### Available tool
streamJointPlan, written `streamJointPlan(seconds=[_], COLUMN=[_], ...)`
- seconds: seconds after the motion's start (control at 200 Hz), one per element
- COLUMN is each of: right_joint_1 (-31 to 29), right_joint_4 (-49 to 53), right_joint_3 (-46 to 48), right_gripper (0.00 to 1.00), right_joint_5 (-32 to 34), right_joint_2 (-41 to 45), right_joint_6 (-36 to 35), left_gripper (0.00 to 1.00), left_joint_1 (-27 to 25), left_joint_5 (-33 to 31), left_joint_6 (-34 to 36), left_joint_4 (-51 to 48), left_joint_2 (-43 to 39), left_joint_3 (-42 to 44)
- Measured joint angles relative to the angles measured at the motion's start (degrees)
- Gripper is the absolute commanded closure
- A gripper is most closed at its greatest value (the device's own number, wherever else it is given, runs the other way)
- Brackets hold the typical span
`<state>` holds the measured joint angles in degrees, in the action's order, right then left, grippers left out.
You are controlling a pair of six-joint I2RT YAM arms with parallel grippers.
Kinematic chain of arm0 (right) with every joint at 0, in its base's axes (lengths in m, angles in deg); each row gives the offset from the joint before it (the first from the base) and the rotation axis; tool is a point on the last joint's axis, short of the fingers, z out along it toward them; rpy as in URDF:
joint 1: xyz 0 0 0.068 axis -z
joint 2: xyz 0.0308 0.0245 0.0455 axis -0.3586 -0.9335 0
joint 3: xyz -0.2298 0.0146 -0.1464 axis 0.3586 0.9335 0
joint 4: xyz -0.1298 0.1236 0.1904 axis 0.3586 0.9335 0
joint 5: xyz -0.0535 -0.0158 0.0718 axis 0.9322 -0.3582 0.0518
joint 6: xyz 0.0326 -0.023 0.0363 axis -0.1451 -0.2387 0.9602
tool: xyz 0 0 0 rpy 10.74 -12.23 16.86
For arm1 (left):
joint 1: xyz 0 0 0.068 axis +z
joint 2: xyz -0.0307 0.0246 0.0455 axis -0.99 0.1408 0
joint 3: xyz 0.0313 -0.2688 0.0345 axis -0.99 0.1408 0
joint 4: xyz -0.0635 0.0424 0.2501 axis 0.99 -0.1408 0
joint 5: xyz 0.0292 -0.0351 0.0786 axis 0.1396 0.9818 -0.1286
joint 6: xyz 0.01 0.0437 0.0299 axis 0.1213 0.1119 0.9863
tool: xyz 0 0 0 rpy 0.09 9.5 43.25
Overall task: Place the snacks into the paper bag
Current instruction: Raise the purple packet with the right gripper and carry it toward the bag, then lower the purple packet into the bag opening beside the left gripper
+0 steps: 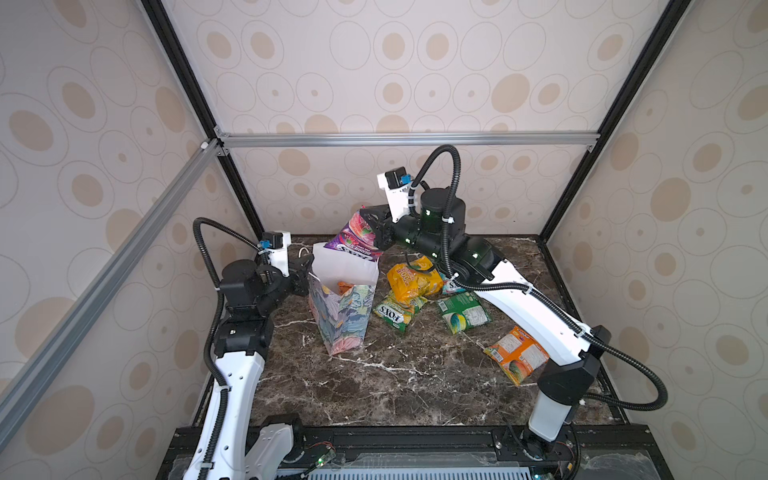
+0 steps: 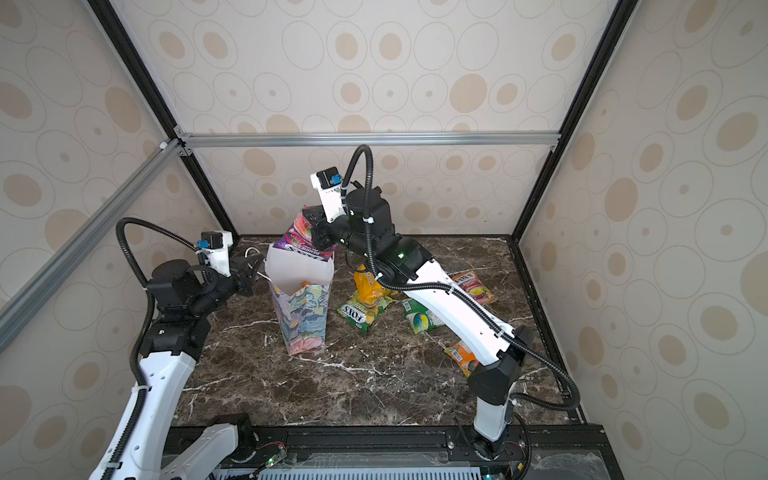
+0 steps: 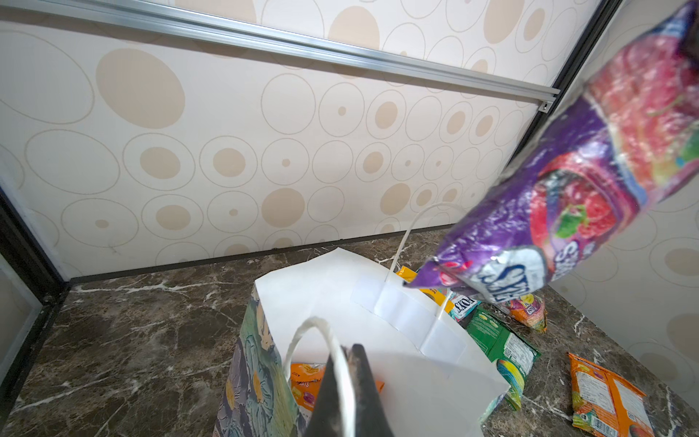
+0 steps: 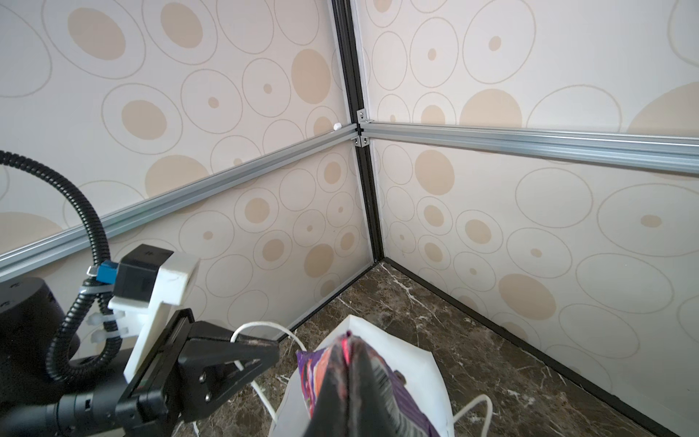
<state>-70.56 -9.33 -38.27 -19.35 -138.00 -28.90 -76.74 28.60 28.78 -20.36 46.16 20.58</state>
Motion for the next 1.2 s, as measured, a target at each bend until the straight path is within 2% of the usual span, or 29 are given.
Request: streamJointPlan(seconds=[0.36,0.66,1.0,1.2], right_joint_1=[-0.46,-0.7,-7.43,-8.94], right_joint_4=[2.91,7.17,11.37,13.66], right_joint_3=[-8.17,-16.04,-17.16,-17.79], right_gripper=[1.0,1.0,1.0,1.0], right_joint_5=[1.09,4.55,18.95,23.39], right_joint_2=[-8.26,-15.06,-15.54,-15.56], right_joint_6=[-0.04,1.31,0.39,0.76], left_gripper=[1.0,1.0,1.0,1.0], left_joint_1=[0.0,0.0,0.0,0.0], left_joint_5=[-0.2,-0.46,-0.5,-0.55], left_joint_6=[0.02,0.02,0.04,0.04], left_joint_4=[0.0,-0.02,-0.04,-0.02], left_joint_2=[-0.33,-0.63,-0.63,-0.63], left_joint_3=[0.02,0.02,0.02,0.02])
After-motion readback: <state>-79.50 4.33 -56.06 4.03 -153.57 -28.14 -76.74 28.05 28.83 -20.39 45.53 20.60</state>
